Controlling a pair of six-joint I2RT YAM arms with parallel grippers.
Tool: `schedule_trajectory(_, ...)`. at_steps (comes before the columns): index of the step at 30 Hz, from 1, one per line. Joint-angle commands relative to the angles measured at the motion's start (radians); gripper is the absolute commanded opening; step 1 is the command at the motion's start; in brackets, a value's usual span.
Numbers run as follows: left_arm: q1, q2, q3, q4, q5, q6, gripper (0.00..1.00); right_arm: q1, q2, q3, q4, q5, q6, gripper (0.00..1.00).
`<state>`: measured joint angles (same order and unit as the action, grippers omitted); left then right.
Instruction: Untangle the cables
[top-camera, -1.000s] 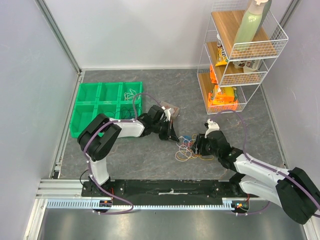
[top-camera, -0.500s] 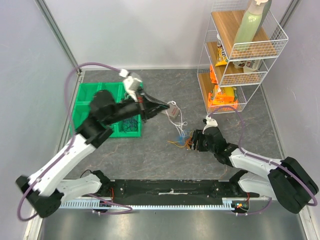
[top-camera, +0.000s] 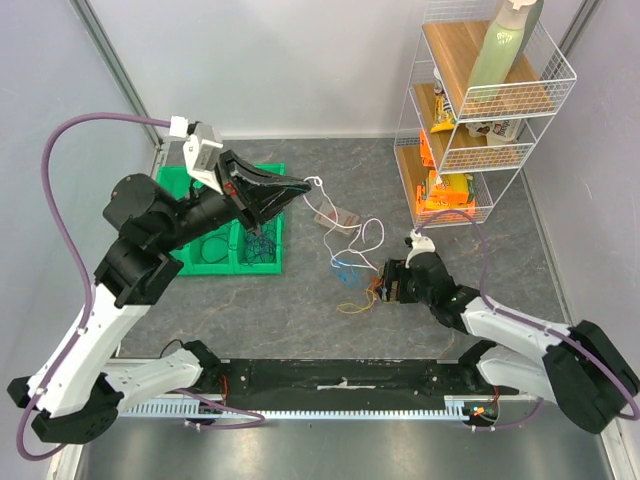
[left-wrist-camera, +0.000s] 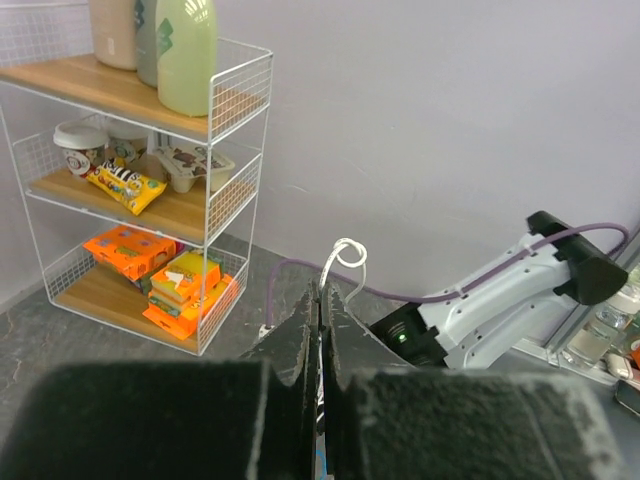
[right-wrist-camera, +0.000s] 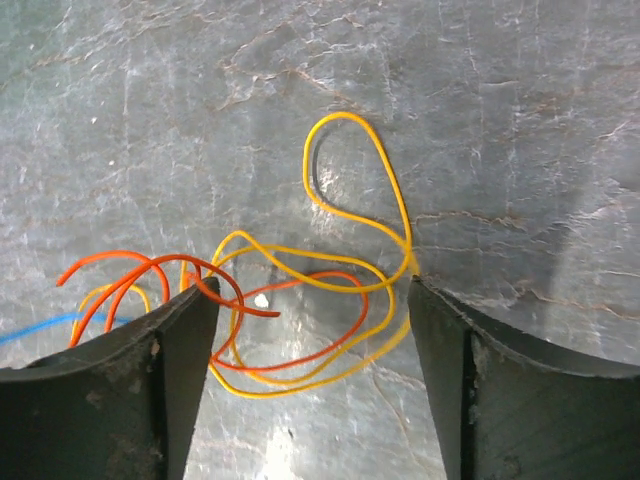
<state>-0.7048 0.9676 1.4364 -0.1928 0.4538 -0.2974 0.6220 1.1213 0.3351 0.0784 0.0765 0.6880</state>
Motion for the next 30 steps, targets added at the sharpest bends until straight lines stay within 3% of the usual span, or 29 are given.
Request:
schedule_trajectory(1,-0.004,0.026,0.027,-0.037,-0.033,-0.008,0.02,-0.004,-0.139,0.094,-0.106,-0.055,-0.165,0.87)
schedule_trajectory(3,-0.004,0.028,0.015,-0.040,-0.038,-0.012,0.02,-0.004,-0.222,0.149,-0.132,-0.125,-0.240,0.94)
schedule_trajectory(7,-0.004,0.023,0.004,-0.037,-0.035,-0.022,0.02,0.004,-0.314,0.206,-0.088,-0.444,-0.366,0.98)
schedule_trajectory(10,-0.004,0.016,0.007,-0.036,-0.030,-0.026,0.02,0.010,-0.328,0.162,0.129,-0.598,-0.302,0.98)
schedule_trajectory(14,-0.004,0.005,0.015,-0.036,-0.026,-0.032,0.02,0.018,-0.293,0.079,0.409,-0.650,-0.174,0.95)
schedule_trajectory(25,-0.005,-0.017,0.041,-0.016,0.013,-0.051,0.02,0.091,-0.060,0.048,0.790,-0.615,-0.002,0.71)
schedule_trajectory(30,-0.004,-0.013,0.081,-0.026,0.003,-0.034,0.02,0.127,0.050,0.036,0.900,-0.577,0.050,0.48)
